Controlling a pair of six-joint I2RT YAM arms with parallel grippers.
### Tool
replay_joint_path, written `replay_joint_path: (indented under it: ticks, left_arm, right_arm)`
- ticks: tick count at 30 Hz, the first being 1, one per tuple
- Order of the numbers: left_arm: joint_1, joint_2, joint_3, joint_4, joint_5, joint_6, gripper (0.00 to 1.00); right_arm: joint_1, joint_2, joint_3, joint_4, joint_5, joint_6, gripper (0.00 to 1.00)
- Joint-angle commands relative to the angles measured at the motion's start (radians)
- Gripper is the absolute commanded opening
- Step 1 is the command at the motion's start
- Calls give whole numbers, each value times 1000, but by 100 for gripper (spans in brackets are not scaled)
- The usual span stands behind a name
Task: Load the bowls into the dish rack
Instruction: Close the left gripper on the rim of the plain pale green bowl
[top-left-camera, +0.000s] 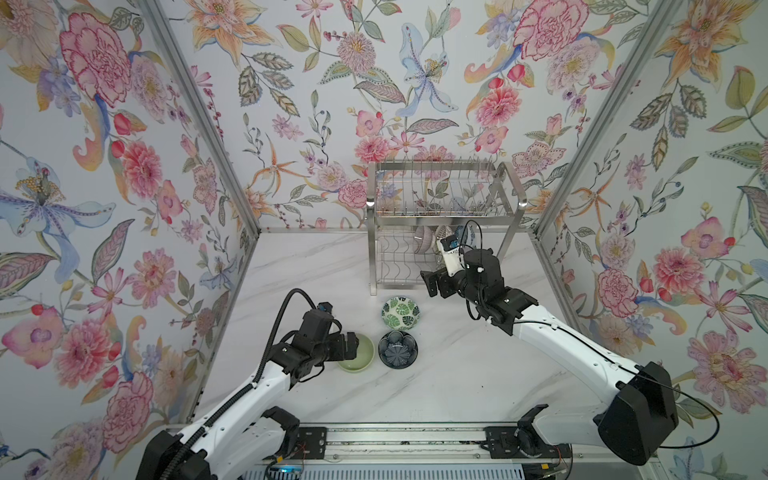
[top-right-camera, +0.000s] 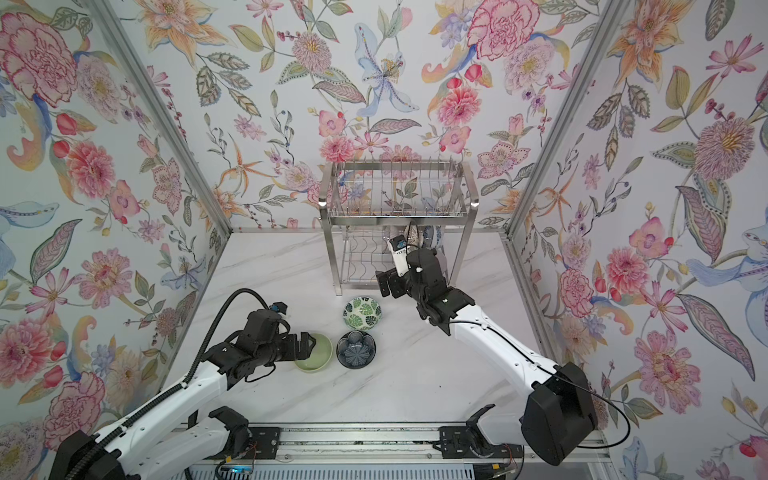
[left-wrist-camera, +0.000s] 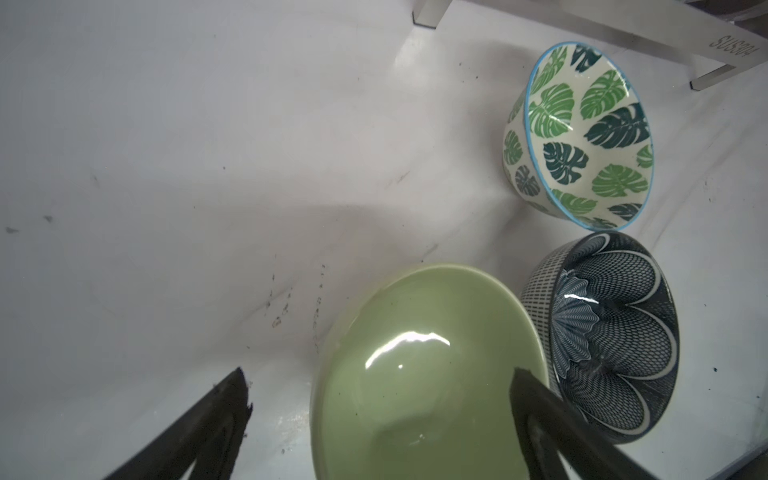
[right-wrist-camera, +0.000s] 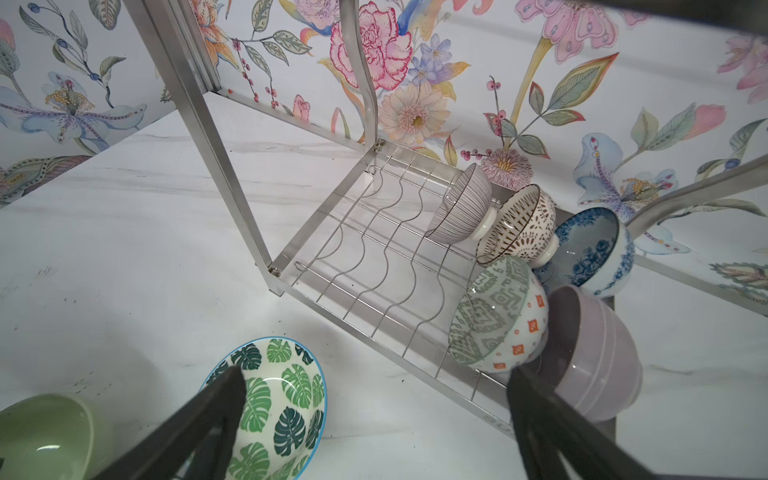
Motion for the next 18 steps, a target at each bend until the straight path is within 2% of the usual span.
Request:
replay_joint_path:
  ticks: [1,6,10,18]
  left_arm:
    - [-22,-8,-15,-9,22,-71,99]
    - [-29,7,-27,-46,-43,-84,99]
    - [-28,25,-74,5,-44,-108,91]
    - [-34,79,-67,18,-73,-88,58]
  right_arm:
    - [-11,10,-18,-3,-16,30,99]
    - [-25,1,-32,6,-21,34,99]
    - [-38,-18,-54,5,-19,41,99]
    - [-62,-31,-76,10,-37,58,99]
